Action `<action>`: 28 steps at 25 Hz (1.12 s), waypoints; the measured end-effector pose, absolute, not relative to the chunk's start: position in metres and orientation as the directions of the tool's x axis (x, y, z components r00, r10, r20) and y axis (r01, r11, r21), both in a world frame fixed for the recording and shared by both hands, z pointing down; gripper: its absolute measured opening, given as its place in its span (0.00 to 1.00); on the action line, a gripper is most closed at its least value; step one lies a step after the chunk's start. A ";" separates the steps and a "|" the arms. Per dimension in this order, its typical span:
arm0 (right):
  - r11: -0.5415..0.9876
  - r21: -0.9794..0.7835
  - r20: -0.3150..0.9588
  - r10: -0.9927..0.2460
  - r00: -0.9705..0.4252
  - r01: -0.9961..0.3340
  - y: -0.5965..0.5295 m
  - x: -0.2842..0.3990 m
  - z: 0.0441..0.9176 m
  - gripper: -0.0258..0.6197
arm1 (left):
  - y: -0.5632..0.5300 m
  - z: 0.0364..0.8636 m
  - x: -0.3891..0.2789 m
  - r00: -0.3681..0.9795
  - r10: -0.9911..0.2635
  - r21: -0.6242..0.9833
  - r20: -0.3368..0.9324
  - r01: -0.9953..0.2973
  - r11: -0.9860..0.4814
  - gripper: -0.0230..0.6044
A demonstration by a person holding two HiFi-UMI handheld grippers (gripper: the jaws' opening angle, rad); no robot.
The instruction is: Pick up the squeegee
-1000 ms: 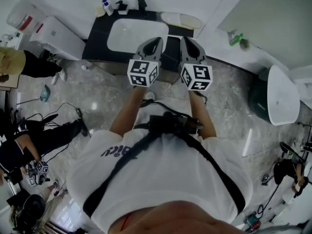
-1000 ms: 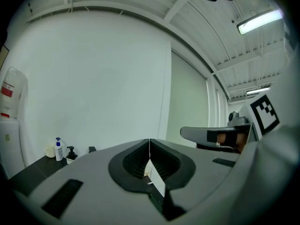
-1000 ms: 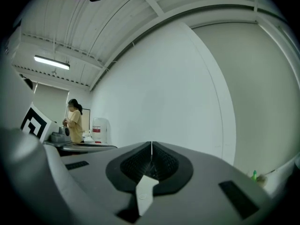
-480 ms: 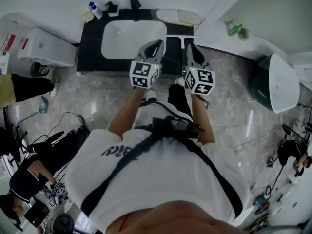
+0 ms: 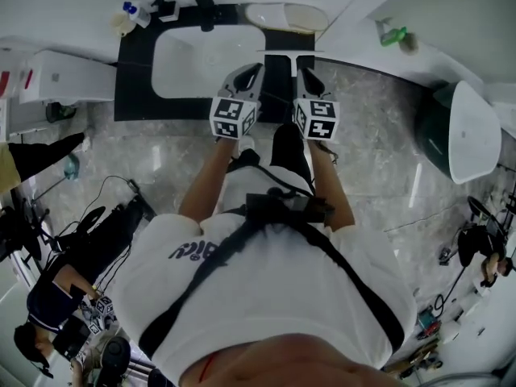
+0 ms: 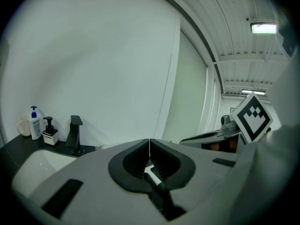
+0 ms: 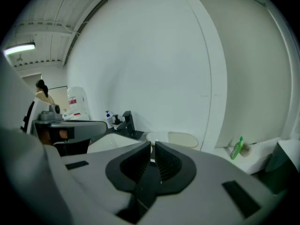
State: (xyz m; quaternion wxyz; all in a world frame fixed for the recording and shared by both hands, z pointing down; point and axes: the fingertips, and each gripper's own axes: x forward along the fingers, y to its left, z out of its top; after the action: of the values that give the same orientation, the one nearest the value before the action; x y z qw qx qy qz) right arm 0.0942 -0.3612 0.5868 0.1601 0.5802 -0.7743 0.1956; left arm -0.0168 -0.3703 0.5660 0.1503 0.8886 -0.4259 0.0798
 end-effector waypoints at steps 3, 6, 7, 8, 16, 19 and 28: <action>0.239 -0.116 0.539 -0.800 -0.263 -0.964 -0.374 0.101 0.617 0.05 | -0.382 0.587 -0.011 0.614 -0.728 0.220 0.305 -0.789 -0.573 0.06; 0.239 -0.117 0.596 -0.759 -0.261 -0.964 -0.384 0.103 0.650 0.13 | -0.394 0.608 -0.008 0.604 -0.721 0.233 0.339 -0.797 -0.557 0.06; 0.241 -0.122 0.616 -0.742 -0.264 -0.963 -0.386 0.104 0.662 0.14 | -0.397 0.615 -0.006 0.602 -0.717 0.238 0.352 -0.798 -0.554 0.06; 0.242 -0.128 0.635 -0.725 -0.267 -0.962 -0.387 0.104 0.674 0.15 | -0.398 0.623 -0.004 0.600 -0.713 0.243 0.364 -0.800 -0.549 0.06; 0.227 -0.145 0.747 -0.613 -0.257 -0.963 -0.394 0.105 0.754 0.30 | -0.410 0.665 0.002 0.583 -0.685 0.274 0.436 -0.812 -0.516 0.06; 0.214 -0.143 0.764 -0.596 -0.245 -0.966 -0.400 0.104 0.772 0.30 | -0.410 0.677 0.001 0.575 -0.680 0.282 0.455 -0.817 -0.502 0.06; 0.138 -0.107 0.824 -0.541 -0.166 -0.985 -0.399 0.107 0.803 0.30 | -0.402 0.689 -0.009 0.569 -0.673 0.309 0.473 -0.822 -0.478 0.06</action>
State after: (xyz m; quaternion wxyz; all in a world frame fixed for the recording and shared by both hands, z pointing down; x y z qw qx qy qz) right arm 0.1066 -0.3985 0.8033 0.3228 0.5593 -0.6819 0.3435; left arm -0.0088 -0.4019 0.6890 0.2579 0.8473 -0.4411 0.1449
